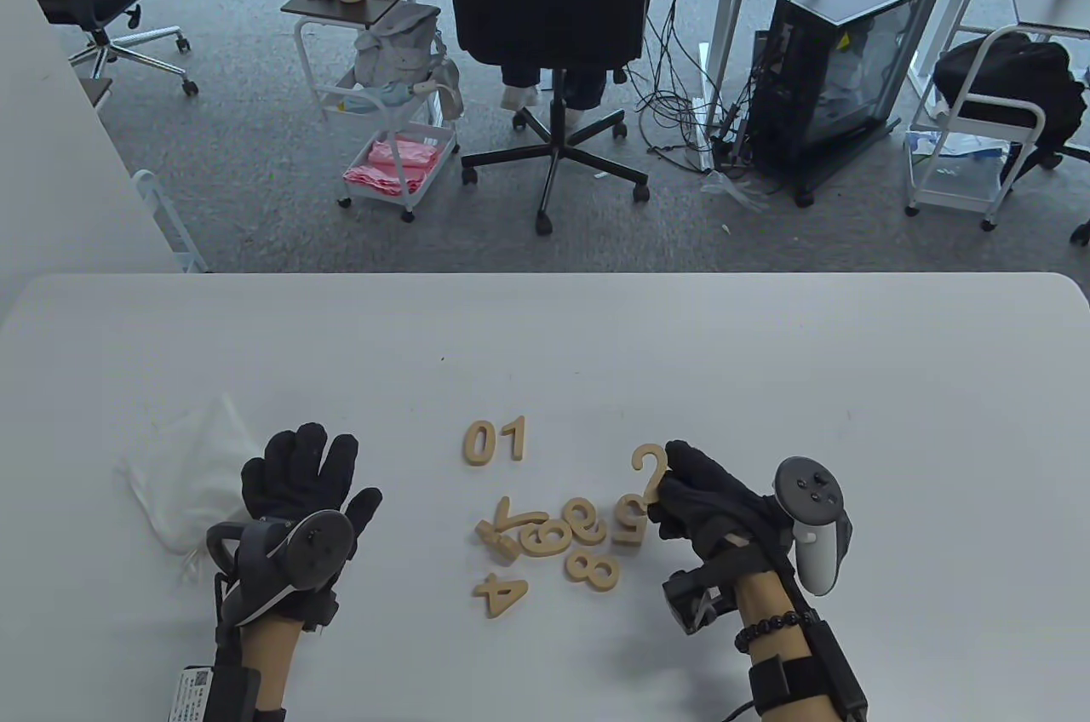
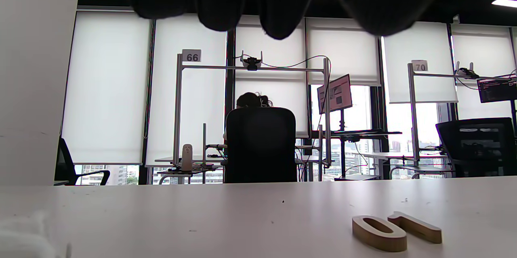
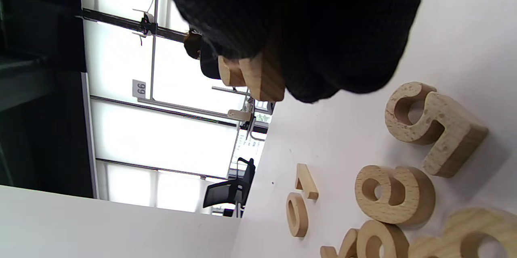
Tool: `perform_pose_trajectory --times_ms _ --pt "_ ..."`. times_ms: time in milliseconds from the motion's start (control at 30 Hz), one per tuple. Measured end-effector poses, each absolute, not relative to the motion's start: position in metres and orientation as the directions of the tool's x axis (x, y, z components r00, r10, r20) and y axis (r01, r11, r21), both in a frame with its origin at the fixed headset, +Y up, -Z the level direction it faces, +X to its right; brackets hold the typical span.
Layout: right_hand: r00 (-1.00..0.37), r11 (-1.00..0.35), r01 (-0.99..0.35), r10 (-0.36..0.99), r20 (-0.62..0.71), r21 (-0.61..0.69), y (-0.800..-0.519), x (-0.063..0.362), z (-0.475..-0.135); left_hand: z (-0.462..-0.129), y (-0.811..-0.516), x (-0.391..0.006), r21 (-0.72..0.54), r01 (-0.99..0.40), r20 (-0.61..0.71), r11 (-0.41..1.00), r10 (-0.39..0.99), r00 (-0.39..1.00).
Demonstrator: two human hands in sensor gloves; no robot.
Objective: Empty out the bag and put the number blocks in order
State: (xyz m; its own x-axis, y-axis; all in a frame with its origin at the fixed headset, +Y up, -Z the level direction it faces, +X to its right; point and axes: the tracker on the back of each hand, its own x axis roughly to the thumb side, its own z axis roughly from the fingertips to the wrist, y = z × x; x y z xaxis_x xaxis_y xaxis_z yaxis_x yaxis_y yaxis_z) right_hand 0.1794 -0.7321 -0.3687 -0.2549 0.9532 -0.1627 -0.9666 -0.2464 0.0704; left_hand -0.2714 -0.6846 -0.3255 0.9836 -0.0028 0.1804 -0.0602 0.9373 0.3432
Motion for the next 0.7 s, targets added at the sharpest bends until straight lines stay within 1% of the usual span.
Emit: perform_pose_trajectory --times_ms 67,133,200,233,300,400,433,500,600,700 --pt "-0.279 -0.27 -0.96 0.936 -0.214 0.069 -0.73 0.173 -0.376 -0.325 -0.684 -0.272 0.346 -0.063 0.18 0.936 0.0 0.984" --pt "-0.302 -0.294 -0.953 0.926 -0.227 0.067 -0.726 0.164 -0.387 -0.326 -0.685 -0.272 0.348 -0.065 0.18 0.935 0.001 0.984" --pt "-0.326 -0.32 -0.945 0.904 -0.277 0.067 -0.72 0.153 -0.4 -0.326 -0.685 -0.273 0.349 -0.064 0.178 0.935 0.001 0.984" --pt "-0.334 -0.328 -0.942 0.902 -0.273 0.071 -0.718 0.149 -0.404 -0.326 -0.685 -0.273 0.349 -0.065 0.178 0.935 0.002 0.984" --pt "-0.409 -0.404 -0.912 0.872 -0.269 0.078 -0.71 0.137 -0.417 -0.325 -0.684 -0.273 0.349 -0.067 0.177 0.935 0.004 0.984" --pt "-0.549 -0.555 -0.83 0.797 -0.252 0.055 -0.701 0.118 -0.435 -0.325 -0.684 -0.274 0.35 -0.069 0.178 0.934 0.005 0.984" --pt "-0.572 -0.585 -0.81 0.779 -0.257 0.03 -0.7 0.112 -0.439 -0.325 -0.684 -0.274 0.351 -0.069 0.178 0.934 0.006 0.984" --pt "-0.609 -0.625 -0.78 0.752 -0.253 0.018 -0.7 0.099 -0.451 -0.326 -0.684 -0.274 0.354 -0.067 0.178 0.933 0.003 0.984" --pt "-0.642 -0.667 -0.745 0.713 -0.283 0.008 -0.704 0.081 -0.465 -0.326 -0.684 -0.275 0.353 -0.068 0.177 0.933 0.005 0.984" --pt "-0.701 -0.73 -0.684 0.655 -0.284 0.005 -0.709 0.066 -0.475 -0.326 -0.684 -0.275 0.351 -0.067 0.176 0.934 0.004 0.984"
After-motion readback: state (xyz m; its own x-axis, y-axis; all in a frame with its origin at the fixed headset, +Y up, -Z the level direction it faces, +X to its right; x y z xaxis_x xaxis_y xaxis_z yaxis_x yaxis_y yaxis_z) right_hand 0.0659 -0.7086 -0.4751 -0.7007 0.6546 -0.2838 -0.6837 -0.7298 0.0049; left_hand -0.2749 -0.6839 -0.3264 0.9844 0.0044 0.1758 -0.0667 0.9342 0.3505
